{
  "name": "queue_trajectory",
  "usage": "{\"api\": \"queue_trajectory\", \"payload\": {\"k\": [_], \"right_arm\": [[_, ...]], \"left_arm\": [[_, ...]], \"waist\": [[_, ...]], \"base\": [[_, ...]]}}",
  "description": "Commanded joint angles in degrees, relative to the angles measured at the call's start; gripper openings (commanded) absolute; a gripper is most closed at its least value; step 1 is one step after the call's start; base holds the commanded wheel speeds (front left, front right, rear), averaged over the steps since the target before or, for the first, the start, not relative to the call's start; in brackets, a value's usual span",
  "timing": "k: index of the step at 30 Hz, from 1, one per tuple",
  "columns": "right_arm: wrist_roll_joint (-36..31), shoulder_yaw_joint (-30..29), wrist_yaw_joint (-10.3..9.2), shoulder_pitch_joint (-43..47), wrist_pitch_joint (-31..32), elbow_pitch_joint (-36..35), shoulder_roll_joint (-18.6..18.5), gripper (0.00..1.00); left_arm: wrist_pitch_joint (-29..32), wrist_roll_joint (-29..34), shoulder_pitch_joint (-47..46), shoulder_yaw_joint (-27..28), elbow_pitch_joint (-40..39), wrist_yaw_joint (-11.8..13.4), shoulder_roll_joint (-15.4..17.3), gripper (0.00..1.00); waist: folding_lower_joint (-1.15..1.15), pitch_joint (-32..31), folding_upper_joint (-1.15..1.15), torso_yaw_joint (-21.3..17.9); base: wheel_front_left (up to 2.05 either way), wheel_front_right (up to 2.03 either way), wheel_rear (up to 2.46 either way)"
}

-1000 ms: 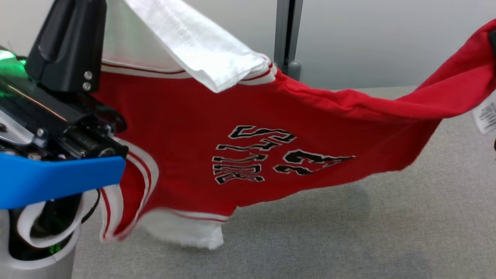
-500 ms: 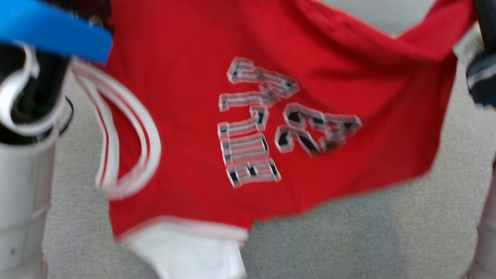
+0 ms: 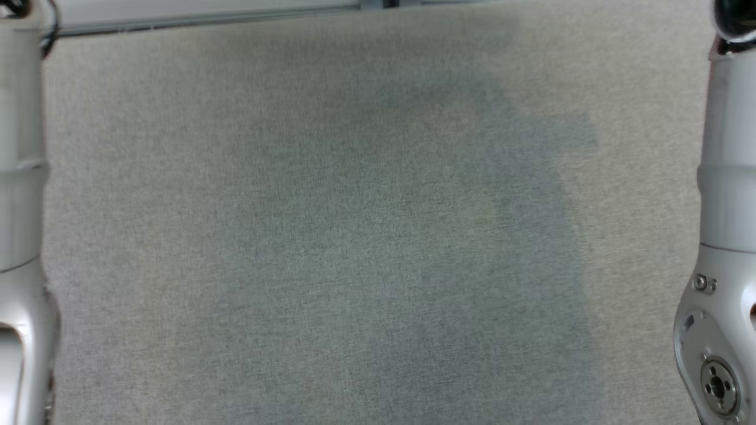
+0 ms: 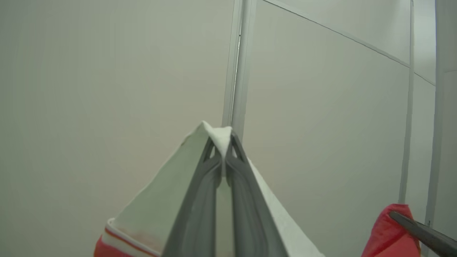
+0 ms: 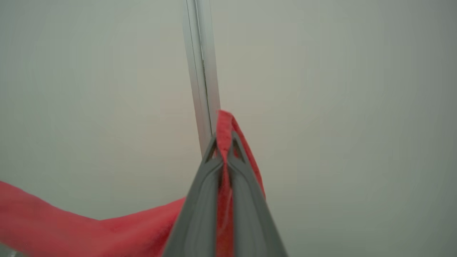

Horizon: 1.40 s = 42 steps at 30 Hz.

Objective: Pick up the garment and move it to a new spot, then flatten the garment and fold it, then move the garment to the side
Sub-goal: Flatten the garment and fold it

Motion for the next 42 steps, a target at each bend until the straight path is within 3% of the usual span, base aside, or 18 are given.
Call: {"api": "queue_trajectory", "payload": {"k": [1, 10, 17, 22, 26, 31, 42], "right_arm": [[-1.4, 0.7, 0.03, -0.8, -1.6, 1.9, 0.2, 0.0], [-5.8, -3.0, 0.02, 1.6, -15.0, 20.0, 0.1, 0.0], [-4.7, -6.1, 0.02, 4.2, -21.5, 27.3, 0.1, 0.0], [-1.3, -6.8, 0.02, 7.8, -22.8, 24.8, 0.1, 0.0], [1.8, -5.9, 0.02, 12.9, -22.9, 18.6, 0.1, 0.0], [5.8, -6.4, 0.02, 21.8, -22.9, 9.3, 0.1, 0.0], [13.0, -6.2, 0.02, 40.5, -22.9, -1.0, 0.1, 0.0]], "left_arm": [[-0.9, -0.2, -0.2, -0.5, 1.2, -0.4, -0.6, 0.0], [-9.0, -2.5, 7.3, -5.2, 8.3, -1.0, -2.9, 0.0], [-15.1, -6.8, 16.8, -9.1, 3.7, -1.0, 0.9, 0.0], [-17.1, -9.3, 25.9, -7.6, -3.6, -0.9, 3.7, 0.0], [-17.4, -8.7, 34.0, -4.6, -10.5, -0.9, 4.1, 0.0], [-17.5, -6.2, 44.1, -1.4, -18.4, -0.8, 2.5, 0.0], [-17.4, -3.8, 64.7, 3.0, -28.8, -0.8, -1.4, 0.0]], "waist": [[-0.01, 2.2, 0.0, 1.6], [-0.01, 9.8, 0.0, 3.9], [-0.01, 10.8, 0.0, 3.5], [-0.01, 9.9, 0.0, 3.1], [-0.01, 8.4, 0.0, 3.2], [-0.01, 5.3, 0.0, 3.8], [-0.01, -3.2, 0.0, 3.8]], "base": [[0.0, 0.0, 0.0], [0.0, 0.0, 0.0], [0.0, 0.0, 0.0], [0.0, 0.0, 0.0], [0.0, 0.0, 0.0], [0.0, 0.0, 0.0], [0.0, 0.0, 0.0]]}}
